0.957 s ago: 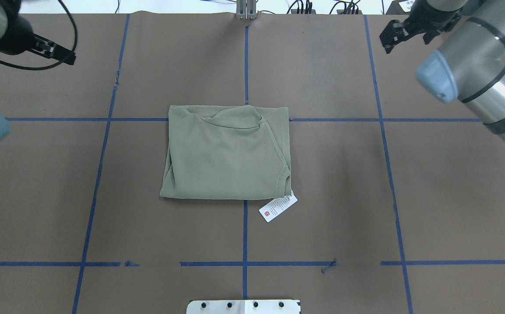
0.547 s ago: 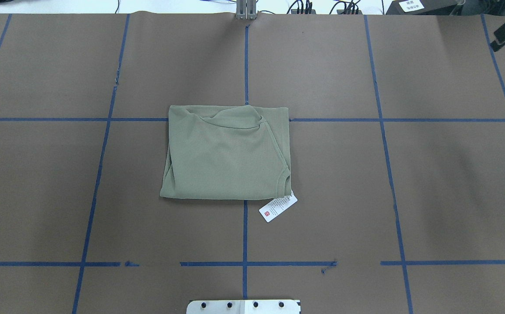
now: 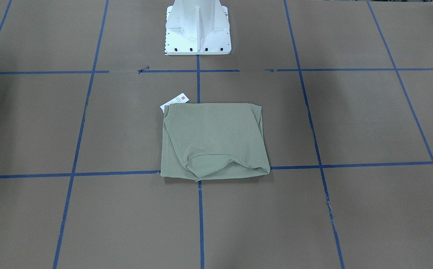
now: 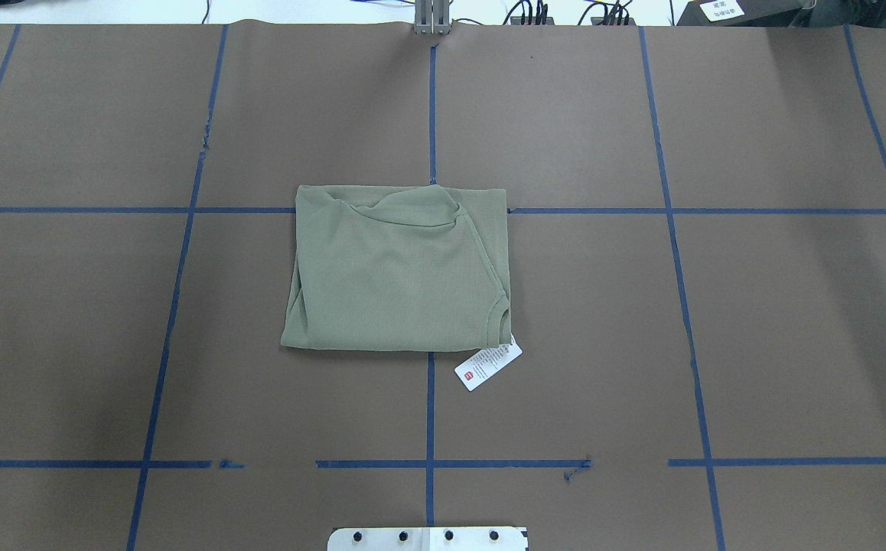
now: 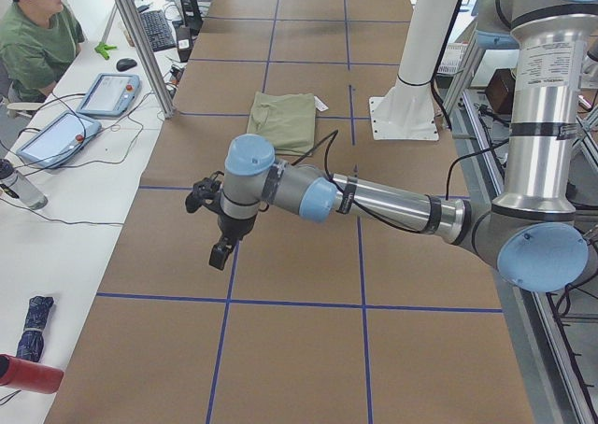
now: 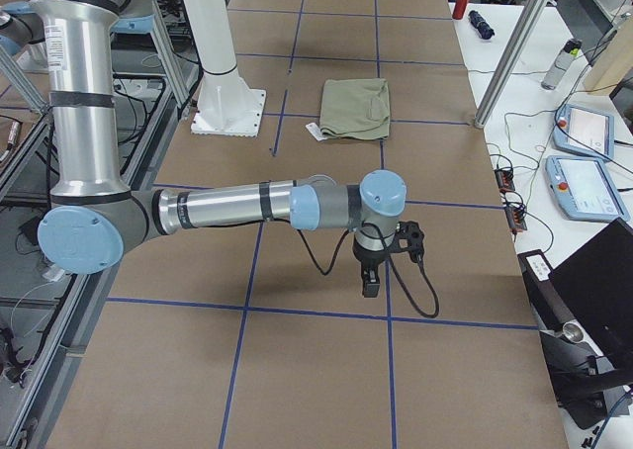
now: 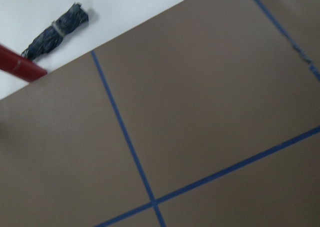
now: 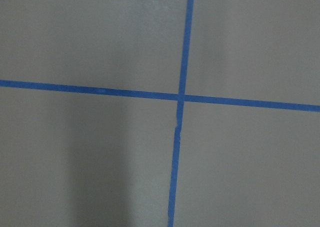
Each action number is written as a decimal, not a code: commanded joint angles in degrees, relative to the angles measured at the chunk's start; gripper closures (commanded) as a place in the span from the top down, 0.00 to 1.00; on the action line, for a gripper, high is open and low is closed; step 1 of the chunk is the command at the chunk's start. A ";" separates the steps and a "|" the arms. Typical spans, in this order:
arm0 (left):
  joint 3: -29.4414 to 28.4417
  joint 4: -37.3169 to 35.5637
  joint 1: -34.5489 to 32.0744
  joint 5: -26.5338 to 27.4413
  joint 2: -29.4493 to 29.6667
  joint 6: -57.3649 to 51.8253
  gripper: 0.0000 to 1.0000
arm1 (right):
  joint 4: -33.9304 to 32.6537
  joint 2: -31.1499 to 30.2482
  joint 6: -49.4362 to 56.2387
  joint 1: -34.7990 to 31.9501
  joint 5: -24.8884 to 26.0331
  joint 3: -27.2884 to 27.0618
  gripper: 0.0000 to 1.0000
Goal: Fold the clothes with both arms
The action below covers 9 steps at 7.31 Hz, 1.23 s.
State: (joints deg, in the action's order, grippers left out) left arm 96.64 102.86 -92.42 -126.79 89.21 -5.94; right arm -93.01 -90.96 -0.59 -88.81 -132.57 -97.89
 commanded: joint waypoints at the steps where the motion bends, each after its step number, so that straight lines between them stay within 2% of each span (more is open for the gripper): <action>1: -1.98 -5.42 -2.14 -7.37 -0.35 -5.03 1.00 | -0.05 -3.86 0.32 -5.23 -2.95 -3.07 1.00; 4: -2.42 -6.79 -2.85 -7.77 -1.76 -6.46 1.00 | 0.20 -4.83 0.24 -5.15 -2.69 -2.74 1.00; 6: -1.20 -11.43 -3.03 -7.77 -2.11 -6.46 1.00 | 0.28 -4.84 0.24 -5.15 -2.69 -2.65 1.00; 9: -0.23 -11.37 -2.68 -7.68 -2.28 -6.28 1.00 | 0.37 -4.92 0.32 -5.06 -2.52 -2.65 1.00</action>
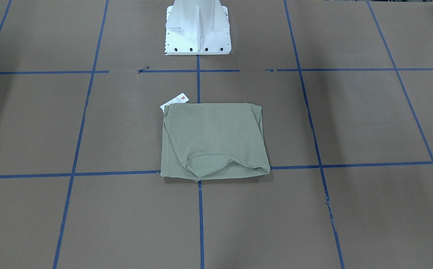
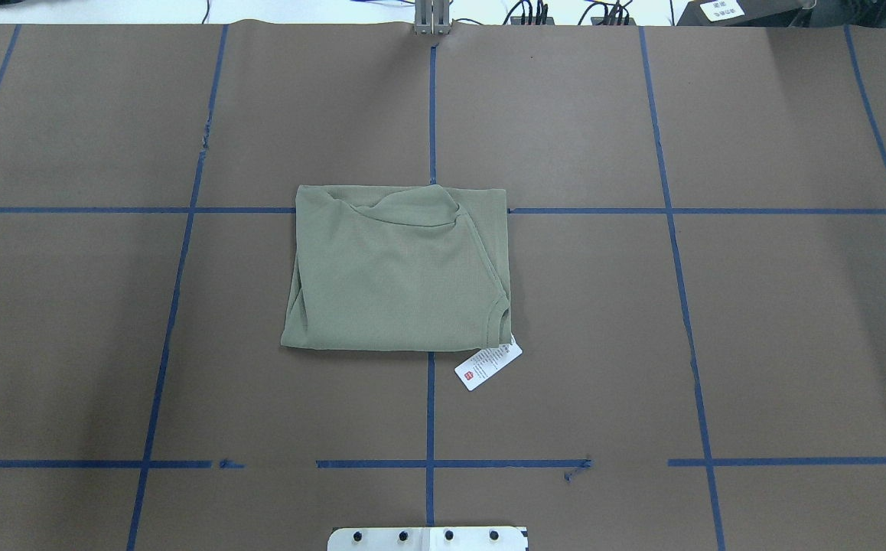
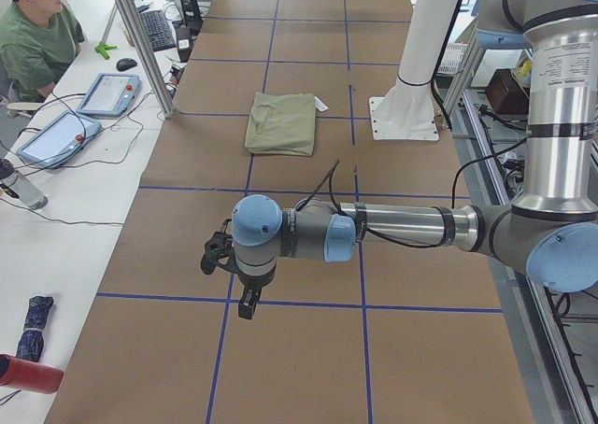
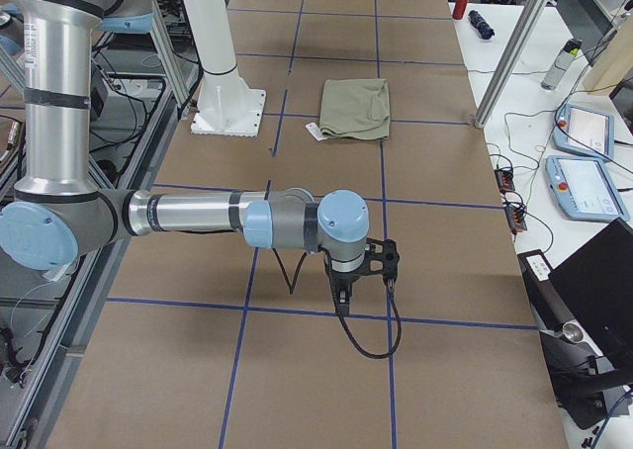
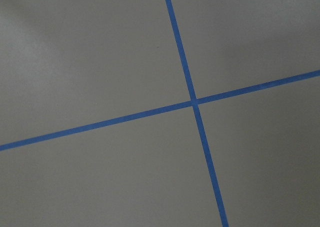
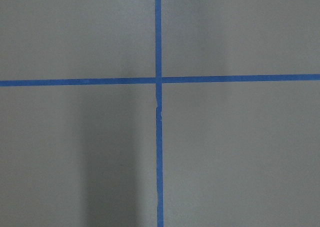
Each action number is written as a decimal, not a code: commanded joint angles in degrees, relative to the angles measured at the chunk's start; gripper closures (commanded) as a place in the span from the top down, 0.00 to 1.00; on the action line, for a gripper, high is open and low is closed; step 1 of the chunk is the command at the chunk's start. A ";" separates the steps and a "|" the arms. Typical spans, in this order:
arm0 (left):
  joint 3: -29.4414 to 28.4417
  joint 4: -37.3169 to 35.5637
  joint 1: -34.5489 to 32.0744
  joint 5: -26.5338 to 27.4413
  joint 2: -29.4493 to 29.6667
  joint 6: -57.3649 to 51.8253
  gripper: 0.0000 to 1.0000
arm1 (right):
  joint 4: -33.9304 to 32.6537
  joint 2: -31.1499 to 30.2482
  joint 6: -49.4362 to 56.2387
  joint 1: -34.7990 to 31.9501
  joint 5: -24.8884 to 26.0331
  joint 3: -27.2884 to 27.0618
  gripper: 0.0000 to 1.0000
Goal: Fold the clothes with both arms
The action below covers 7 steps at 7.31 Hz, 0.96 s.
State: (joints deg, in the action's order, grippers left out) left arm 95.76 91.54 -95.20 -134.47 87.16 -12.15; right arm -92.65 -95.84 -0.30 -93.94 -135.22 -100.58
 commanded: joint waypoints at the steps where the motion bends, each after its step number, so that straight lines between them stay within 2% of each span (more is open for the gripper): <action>1: 0.91 0.30 0.01 -0.35 -0.41 -0.16 1.00 | 0.01 -0.05 0.03 0.08 0.31 0.04 1.00; 4: 2.23 0.39 0.19 0.26 -0.85 -0.16 1.00 | -0.07 -0.32 -0.05 0.16 0.14 0.48 1.00; 7: 6.35 0.39 0.19 -0.18 -4.44 -0.16 1.00 | -0.16 -0.40 -0.06 0.25 0.40 0.56 1.00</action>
